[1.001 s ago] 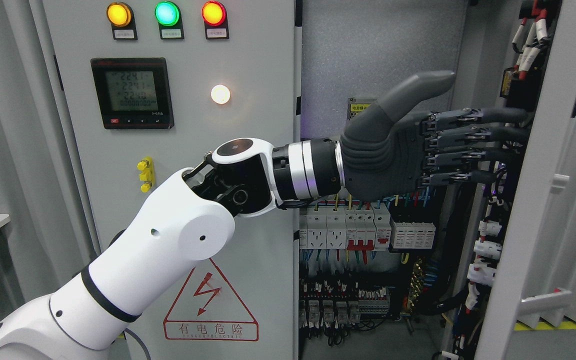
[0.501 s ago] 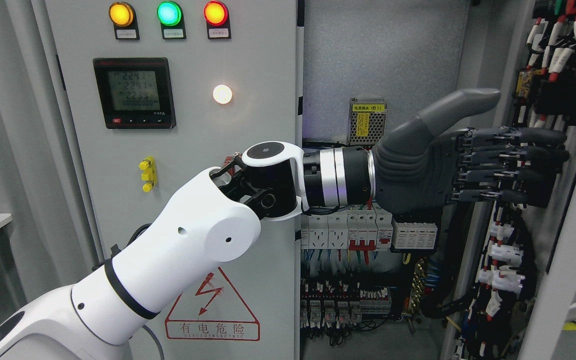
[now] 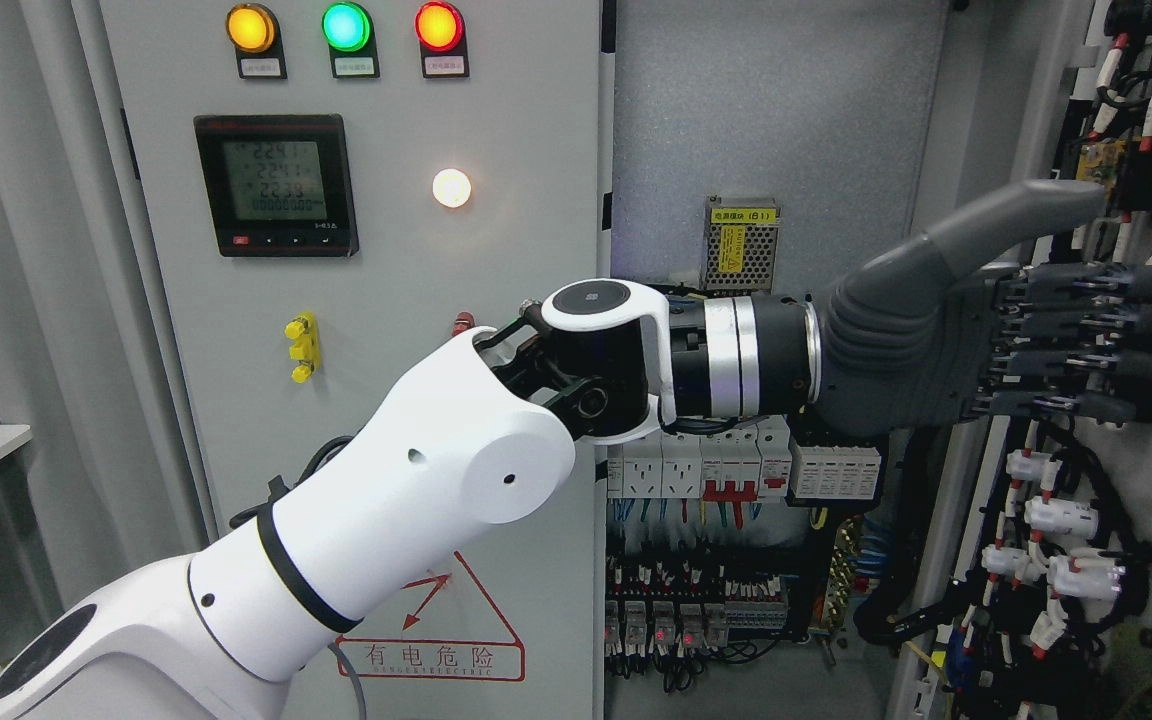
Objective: Open door with both hands
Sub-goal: 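Push the left hand outward, swinging the door with the handle open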
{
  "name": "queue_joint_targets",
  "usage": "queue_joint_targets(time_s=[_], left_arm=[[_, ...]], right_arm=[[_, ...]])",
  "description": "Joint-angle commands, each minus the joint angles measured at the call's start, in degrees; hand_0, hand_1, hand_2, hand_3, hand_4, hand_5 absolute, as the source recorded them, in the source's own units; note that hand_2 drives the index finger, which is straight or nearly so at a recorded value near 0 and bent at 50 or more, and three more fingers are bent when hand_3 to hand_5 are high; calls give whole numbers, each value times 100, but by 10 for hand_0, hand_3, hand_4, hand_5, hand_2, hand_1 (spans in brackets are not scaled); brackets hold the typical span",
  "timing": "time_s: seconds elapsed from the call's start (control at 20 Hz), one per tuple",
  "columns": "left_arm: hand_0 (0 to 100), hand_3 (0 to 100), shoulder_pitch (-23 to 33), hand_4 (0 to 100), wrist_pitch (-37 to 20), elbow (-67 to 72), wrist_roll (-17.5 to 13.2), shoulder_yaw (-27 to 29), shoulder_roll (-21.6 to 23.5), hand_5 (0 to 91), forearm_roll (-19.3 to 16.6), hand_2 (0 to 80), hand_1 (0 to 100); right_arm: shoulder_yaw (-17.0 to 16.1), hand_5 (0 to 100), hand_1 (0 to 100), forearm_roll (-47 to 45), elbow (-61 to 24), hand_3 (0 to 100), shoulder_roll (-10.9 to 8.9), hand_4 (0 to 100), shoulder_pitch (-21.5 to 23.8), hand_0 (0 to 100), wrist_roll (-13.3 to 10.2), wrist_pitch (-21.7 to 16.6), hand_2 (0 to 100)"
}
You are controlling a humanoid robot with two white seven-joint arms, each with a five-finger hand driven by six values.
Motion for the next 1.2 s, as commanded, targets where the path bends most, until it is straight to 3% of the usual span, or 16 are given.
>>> queue_joint_targets(time_s=[0.0, 0.45, 0.65, 1.15], left_arm=[[292, 28, -111, 35, -14, 109, 151, -81, -196, 0, 180, 26, 0], [292, 28, -111, 36, -67, 65, 204, -81, -196, 0, 276, 26, 0], [292, 28, -58, 36, -58, -84, 582, -81, -196, 0, 399, 26, 0], [292, 28, -40, 36, -41, -286, 618, -55, -196, 0, 505, 27, 0]], right_arm=[[-8, 0, 0, 0, 0, 0, 0, 0, 1, 218, -5, 3, 0], [1, 0, 0, 0, 0, 0, 0, 0, 1, 218, 3, 3, 0], [1, 0, 0, 0, 0, 0, 0, 0, 1, 218, 3, 3, 0], [1, 0, 0, 0, 0, 0, 0, 0, -7, 218, 3, 3, 0]])
